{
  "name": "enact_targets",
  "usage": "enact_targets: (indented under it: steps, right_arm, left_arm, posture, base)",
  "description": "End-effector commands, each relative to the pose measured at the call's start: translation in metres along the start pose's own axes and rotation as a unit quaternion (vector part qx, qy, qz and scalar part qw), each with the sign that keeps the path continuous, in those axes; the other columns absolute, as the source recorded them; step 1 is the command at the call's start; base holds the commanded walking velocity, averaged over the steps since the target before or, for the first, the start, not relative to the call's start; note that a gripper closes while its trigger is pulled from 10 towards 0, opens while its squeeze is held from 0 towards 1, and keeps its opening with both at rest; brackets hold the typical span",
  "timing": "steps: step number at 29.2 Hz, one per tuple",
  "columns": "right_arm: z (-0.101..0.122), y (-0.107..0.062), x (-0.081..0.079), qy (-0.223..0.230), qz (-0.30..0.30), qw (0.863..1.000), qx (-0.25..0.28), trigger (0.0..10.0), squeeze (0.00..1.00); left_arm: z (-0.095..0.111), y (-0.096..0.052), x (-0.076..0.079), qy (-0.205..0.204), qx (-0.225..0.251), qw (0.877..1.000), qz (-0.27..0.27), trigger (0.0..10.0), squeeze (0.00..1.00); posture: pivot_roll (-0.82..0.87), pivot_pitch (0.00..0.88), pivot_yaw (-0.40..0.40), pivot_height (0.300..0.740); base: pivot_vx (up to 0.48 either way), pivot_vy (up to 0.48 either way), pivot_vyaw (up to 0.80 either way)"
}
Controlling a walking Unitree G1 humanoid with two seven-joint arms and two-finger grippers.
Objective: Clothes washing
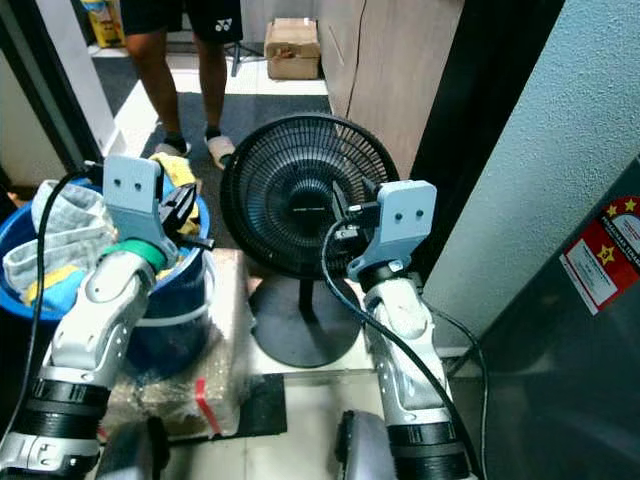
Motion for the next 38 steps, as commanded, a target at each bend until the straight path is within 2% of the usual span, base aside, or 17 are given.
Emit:
enact_targets:
  steps: [1, 14, 38]
  right_arm:
    - [0.0001, 0.0033, 0.0012, -0.001, -0.004, 1.0, -0.002, 10.0, 0.0]
    - [-0.0009, 0.0048, 0.0032, -0.007, -0.009, 1.0, -0.005, 10.0, 0.0]
    - [-0.0037, 0.007, -0.0001, -0.01, 0.0, 1.0, -0.008, 10.0, 0.0]
  left_arm:
    - [-0.0074, -0.0029, -0.002, 0.001, -0.008, 1.0, 0.006, 10.0, 0.0]
    - [-0.0089, -0.0026, -0.0005, -0.003, -0.008, 1.0, 0.009, 10.0, 0.0]
    - [-0.0109, -0.0031, 0.001, -0.004, -0.008, 1.0, 0.009, 10.0, 0.0]
  posture:
    - [0.07, 0.008, 0.011, 0.479]
    - [0.06, 0.008, 0.006, 0.509]
    - [0.06, 0.0, 0.0, 0.593]
  base:
    - [0.0, 0.0, 0.0]
    - [0.0, 0.0, 0.0]
    - [0.0, 0.0, 0.0]
Point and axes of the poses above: a point about 5 cm out from each wrist's last joint towards the gripper, its own y axis pointing out of the wrist towards the gripper, its own z axis along the axis of the wrist's last joint, x = y × z, the point moved 5 cm from there along y, pointing out of the wrist towards the gripper, and after that the axes turned 7 degrees about y, right-handed, at the moved point
